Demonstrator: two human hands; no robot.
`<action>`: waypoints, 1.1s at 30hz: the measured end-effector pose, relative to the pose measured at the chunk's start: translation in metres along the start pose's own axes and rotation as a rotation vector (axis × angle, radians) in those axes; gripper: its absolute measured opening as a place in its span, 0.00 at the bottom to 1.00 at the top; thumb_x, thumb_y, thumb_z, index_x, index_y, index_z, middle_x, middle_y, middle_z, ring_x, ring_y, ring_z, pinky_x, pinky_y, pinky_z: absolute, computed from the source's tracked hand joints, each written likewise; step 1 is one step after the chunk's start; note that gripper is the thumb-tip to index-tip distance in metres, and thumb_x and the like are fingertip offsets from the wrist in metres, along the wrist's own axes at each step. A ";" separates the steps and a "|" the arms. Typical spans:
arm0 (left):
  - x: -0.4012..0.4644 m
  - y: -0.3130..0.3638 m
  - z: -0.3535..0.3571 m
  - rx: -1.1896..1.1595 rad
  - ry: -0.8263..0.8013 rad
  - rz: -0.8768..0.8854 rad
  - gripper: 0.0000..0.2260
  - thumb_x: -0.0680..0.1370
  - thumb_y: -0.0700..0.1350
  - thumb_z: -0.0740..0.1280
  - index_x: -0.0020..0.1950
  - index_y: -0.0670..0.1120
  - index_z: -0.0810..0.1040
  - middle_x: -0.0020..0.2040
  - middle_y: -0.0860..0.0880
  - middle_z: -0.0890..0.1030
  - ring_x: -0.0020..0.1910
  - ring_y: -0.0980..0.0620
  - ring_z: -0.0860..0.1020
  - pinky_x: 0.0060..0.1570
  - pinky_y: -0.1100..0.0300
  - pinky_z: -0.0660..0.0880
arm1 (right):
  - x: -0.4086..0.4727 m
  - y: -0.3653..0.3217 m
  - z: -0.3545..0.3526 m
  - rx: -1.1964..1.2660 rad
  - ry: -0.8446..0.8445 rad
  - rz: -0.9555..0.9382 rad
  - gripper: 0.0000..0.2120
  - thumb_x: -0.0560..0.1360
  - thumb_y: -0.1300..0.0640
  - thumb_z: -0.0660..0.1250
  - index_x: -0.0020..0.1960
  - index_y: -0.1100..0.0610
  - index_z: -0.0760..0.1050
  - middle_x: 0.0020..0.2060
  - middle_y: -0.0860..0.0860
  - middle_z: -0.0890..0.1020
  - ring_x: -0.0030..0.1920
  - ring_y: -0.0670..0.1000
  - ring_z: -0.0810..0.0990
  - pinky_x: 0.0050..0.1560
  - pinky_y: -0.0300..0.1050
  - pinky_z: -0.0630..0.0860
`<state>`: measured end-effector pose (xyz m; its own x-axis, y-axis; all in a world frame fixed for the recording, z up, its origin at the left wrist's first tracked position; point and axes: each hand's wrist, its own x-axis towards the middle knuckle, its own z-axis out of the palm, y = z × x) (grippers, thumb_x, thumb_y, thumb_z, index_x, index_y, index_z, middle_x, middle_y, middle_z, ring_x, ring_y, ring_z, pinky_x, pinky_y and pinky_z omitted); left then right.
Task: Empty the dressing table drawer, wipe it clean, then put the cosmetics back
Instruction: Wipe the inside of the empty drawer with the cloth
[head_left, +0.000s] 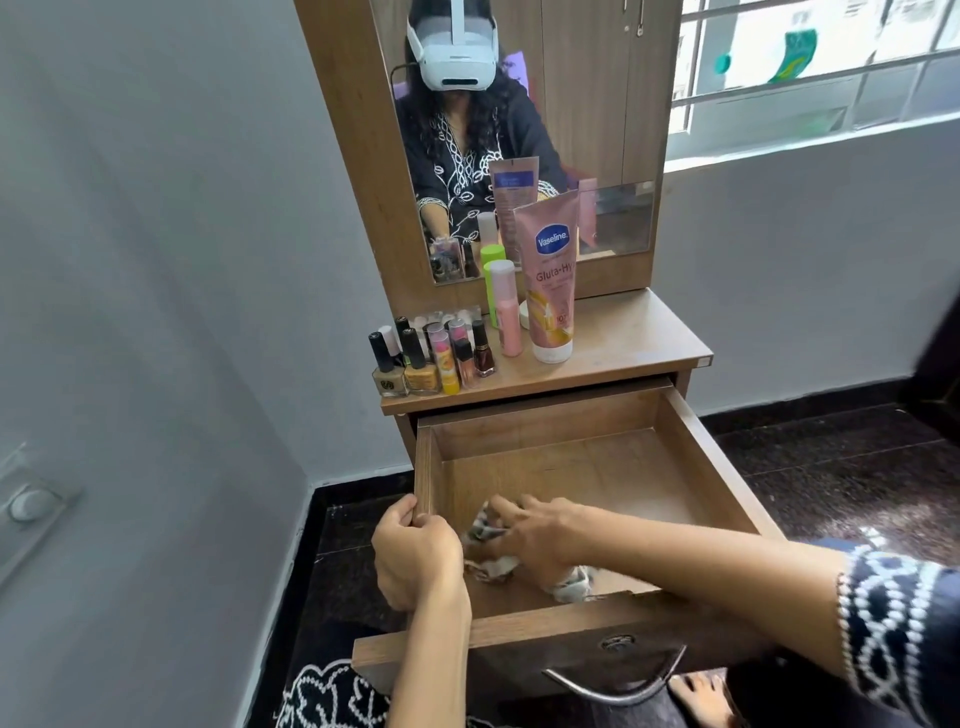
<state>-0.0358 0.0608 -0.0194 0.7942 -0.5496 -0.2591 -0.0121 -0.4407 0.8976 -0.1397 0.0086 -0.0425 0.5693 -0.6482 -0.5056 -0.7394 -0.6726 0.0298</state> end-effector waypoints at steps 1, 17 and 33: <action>0.000 0.000 0.000 -0.002 -0.003 -0.002 0.14 0.77 0.38 0.61 0.58 0.51 0.79 0.57 0.52 0.81 0.55 0.46 0.78 0.56 0.50 0.73 | -0.002 0.008 -0.003 -0.003 -0.017 0.014 0.33 0.77 0.56 0.61 0.75 0.37 0.50 0.73 0.54 0.52 0.67 0.60 0.64 0.59 0.53 0.71; 0.001 0.000 0.001 0.002 0.004 0.003 0.14 0.77 0.37 0.61 0.57 0.51 0.79 0.57 0.51 0.81 0.54 0.46 0.79 0.56 0.49 0.75 | -0.005 0.029 -0.010 0.069 -0.035 -0.073 0.34 0.73 0.70 0.63 0.72 0.42 0.64 0.68 0.53 0.61 0.65 0.58 0.65 0.63 0.54 0.71; 0.003 -0.002 0.002 0.003 0.004 0.012 0.13 0.77 0.38 0.61 0.57 0.51 0.79 0.56 0.52 0.82 0.53 0.45 0.79 0.55 0.47 0.75 | -0.005 0.015 -0.003 0.211 -0.048 -0.184 0.26 0.74 0.65 0.63 0.68 0.45 0.71 0.64 0.52 0.63 0.64 0.57 0.66 0.66 0.54 0.68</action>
<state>-0.0345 0.0584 -0.0224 0.7963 -0.5524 -0.2465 -0.0238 -0.4358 0.8997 -0.1524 0.0008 -0.0367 0.6871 -0.5011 -0.5260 -0.6864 -0.6850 -0.2441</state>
